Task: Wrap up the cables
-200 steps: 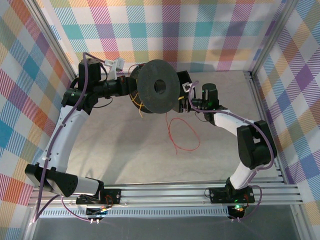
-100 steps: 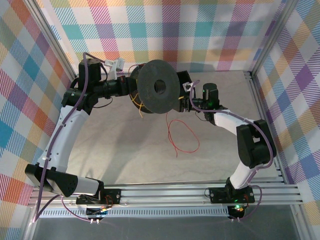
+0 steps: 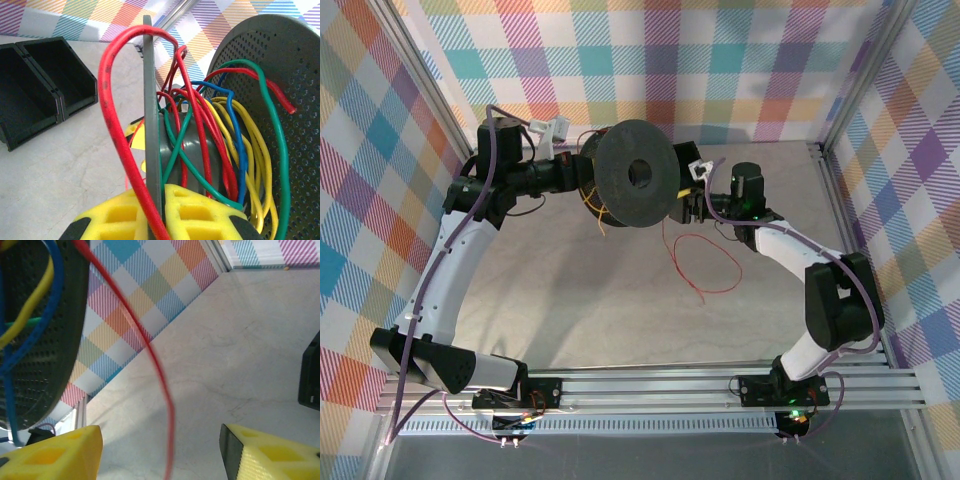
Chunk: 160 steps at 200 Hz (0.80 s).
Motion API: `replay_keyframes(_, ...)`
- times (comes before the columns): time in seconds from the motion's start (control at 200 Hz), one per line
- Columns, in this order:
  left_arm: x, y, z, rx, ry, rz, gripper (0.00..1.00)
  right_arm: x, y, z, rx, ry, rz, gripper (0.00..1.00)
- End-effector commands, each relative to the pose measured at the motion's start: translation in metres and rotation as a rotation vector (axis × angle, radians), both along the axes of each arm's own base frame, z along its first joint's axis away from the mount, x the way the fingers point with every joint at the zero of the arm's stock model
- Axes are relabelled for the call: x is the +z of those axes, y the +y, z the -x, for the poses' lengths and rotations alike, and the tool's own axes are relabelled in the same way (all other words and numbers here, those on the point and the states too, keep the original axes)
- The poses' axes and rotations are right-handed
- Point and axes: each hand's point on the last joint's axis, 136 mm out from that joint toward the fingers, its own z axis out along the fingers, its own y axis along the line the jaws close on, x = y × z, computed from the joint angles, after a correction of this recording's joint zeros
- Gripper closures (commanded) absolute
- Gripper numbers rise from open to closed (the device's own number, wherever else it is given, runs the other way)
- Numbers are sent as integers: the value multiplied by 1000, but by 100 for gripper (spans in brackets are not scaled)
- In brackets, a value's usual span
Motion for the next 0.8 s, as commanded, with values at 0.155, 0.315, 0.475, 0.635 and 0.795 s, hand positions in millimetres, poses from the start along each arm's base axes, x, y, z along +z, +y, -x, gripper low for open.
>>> replay_keyframes(0.155,39,-6,12,-49,-128,72,100,-4,17,0,87,38,-43,46)
replay_keyframes(0.315,39,-7,13,-50,-126,74,100,-6,29,-1,106,43,-41,48)
replay_keyframes(0.475,38,-6,14,-49,-124,73,100,-7,32,-3,112,49,-38,69)
replay_keyframes(0.635,35,-6,14,-44,-115,56,100,-5,19,-15,2,31,27,100)
replay_keyframes(0.795,19,-11,15,-28,-106,-21,100,22,-16,-35,-212,-25,79,100)
